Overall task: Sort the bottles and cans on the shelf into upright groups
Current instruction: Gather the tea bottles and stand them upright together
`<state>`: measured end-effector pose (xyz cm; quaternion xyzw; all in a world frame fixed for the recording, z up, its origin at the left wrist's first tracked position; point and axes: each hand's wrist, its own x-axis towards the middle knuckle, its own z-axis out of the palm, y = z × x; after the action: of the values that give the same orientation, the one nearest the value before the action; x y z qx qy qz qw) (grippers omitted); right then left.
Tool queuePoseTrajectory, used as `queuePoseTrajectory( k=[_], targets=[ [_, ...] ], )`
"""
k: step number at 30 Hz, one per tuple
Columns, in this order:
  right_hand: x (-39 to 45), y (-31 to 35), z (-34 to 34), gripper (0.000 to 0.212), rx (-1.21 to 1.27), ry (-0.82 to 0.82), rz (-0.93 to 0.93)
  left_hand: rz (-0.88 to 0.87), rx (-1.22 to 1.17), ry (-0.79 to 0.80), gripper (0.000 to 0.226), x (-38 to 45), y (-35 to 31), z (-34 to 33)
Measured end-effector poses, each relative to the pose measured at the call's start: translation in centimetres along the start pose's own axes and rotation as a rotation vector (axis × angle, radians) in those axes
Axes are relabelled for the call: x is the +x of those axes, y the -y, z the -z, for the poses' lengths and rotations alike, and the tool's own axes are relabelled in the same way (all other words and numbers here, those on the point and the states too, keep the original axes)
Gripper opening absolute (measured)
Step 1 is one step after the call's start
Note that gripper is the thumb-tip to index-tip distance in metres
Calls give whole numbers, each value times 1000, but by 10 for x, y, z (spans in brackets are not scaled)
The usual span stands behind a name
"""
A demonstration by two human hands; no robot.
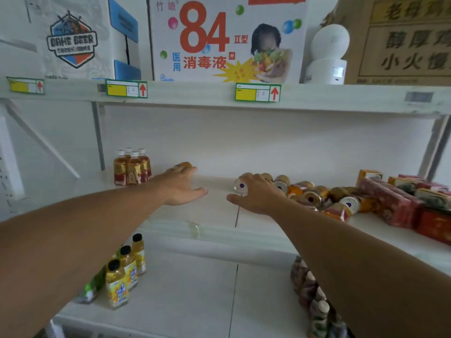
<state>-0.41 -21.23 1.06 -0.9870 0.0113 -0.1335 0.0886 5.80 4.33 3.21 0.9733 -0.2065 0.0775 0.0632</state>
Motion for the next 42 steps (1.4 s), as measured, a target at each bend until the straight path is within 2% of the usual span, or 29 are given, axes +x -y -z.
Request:
queuePoseTrajectory(
  k=[4,8,15,19,25,32,36,42],
  targets=[
    [-17,-36,12,70,22,-6,-51,-21,20,-14,99,12,-39,-5],
    [-24,-63,20,77,32,-17,-106,-67,17,-38,97,17,-67,-7],
    [-30,-75,17,83,16,-45,-126,-61,4,-1,102,18,-73,-18],
    [-44,-87,17,87,-37,-45,-163,-108,-57,24,97,25,-84,-31],
    [-87,-108,24,68,-53,-111,-294,-294,-121,68,102,40,-129,-56],
    [-132,-147,44,93,-109,-66,-416,-383,-155,108,113,33,-185,-66],
    [-141,-175,53,90,-96,-64,-419,-377,-207,57,94,30,-213,-61],
    [-139,-210,51,90,-31,-37,-331,-300,-160,74,95,32,-250,-62]
  ],
)
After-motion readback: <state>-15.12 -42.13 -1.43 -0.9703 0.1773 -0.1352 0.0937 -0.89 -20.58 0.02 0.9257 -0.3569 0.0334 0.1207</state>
